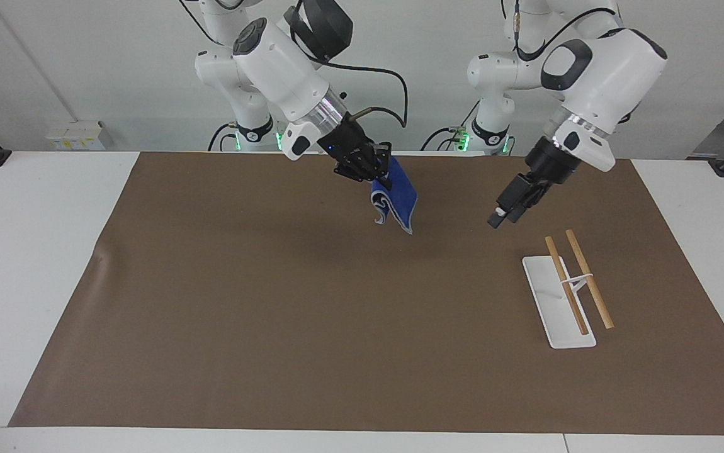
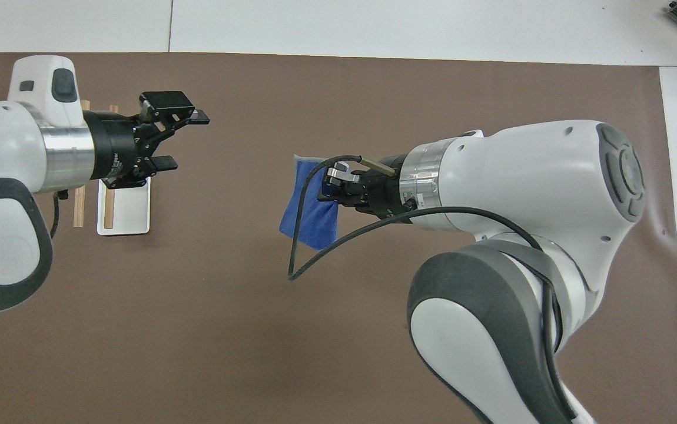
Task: Right arm passes towel to left arm to hang
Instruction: 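Carry the towel toward center while the left gripper reaches toward it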
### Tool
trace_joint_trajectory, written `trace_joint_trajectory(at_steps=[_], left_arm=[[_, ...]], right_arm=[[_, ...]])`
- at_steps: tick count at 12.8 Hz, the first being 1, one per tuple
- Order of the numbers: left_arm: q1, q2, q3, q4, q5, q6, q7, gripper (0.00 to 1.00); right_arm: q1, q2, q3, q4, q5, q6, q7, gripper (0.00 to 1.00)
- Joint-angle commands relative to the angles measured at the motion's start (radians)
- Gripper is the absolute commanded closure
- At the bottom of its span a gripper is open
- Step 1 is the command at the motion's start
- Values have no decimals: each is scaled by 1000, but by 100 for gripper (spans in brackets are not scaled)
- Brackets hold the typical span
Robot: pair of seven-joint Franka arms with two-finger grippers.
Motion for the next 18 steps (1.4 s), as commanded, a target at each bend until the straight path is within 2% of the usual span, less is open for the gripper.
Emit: trace_joint_trajectory(at_steps=[1, 4, 6, 9, 14, 16, 18], left_arm=[[-5, -55, -46, -80, -27, 31, -100, 0], [-5, -78, -88, -122, -27, 22, -223, 0], [-25, -94, -88, -148, -27, 17, -315, 0], [-26, -111, -88, -168, -27, 0, -413, 0], [-14, -160, -88, -174, -27, -167, -590, 0], [-23, -186, -88, -176, -27, -205, -691, 0], [-52, -197, -88, -189, -27, -189, -777, 0]], right_arm=[[-9, -18, 25, -5, 26, -9, 31, 98], [-10, -23, 44, -11, 31, -9, 73, 98], [-12, -23, 42, -11, 85, -11, 73, 98], [-20, -25, 42, -11, 88, -14, 73, 98], [-26, -29, 39, -11, 88, -32, 73, 97], [-32, -37, 38, -11, 88, -45, 71, 97], [-37, -40, 36, -11, 88, -48, 71, 97]])
